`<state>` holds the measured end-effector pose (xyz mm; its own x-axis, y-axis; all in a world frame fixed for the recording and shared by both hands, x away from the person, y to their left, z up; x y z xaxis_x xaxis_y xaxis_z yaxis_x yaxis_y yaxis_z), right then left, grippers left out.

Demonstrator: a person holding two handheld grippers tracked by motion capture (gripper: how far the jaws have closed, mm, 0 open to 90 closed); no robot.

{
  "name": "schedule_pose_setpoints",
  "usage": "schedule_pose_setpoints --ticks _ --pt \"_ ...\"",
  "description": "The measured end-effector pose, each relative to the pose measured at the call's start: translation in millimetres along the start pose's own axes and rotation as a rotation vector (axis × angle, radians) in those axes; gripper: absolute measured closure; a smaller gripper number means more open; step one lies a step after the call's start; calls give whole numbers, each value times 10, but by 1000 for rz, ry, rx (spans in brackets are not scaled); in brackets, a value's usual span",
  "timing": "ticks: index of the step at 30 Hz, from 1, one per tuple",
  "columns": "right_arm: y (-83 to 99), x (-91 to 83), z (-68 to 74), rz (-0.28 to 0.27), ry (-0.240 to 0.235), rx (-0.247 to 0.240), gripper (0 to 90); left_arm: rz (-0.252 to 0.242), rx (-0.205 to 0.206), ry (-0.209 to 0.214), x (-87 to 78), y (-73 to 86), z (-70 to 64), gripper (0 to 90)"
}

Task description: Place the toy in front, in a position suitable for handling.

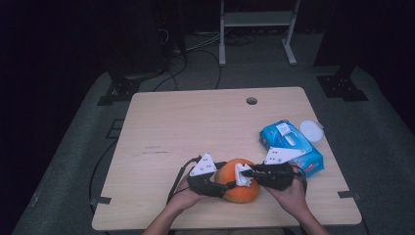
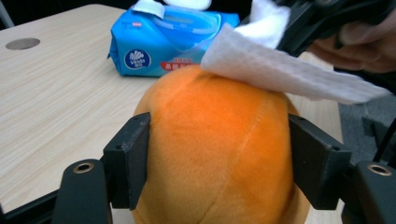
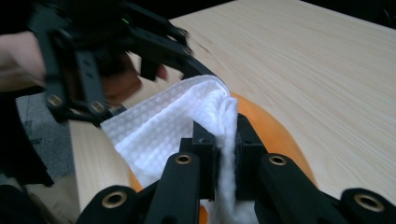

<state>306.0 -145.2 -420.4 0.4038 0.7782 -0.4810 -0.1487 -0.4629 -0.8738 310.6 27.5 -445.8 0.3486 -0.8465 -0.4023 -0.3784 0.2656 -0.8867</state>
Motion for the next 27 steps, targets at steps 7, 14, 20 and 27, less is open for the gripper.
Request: schedule_pose_setpoints --ticks 7,14,20,27 --pt "-43 -19 9 -17 3 0 816 6 55 -2 52 -4 -94 293" --pt "20 -12 -12 30 -15 -5 820 21 1 33 44 53 26 157" --pt "14 -5 -12 30 -5 3 818 10 -2 41 54 49 -19 242" --pt "-38 -13 44 36 -17 -45 819 30 57 90 76 55 -135 158"
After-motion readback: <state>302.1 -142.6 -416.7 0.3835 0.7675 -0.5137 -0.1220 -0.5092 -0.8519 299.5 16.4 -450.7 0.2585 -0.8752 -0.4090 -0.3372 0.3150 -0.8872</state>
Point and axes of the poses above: each handheld gripper's, and its own axes: x roughly forward along the jaws, y roughly out of its underside, z roughly to its left, the point moved 5 cm from there along x, roughly forward along the jaws, and after that the axes turned 11 degrees about -x, right-handed, at the moved point
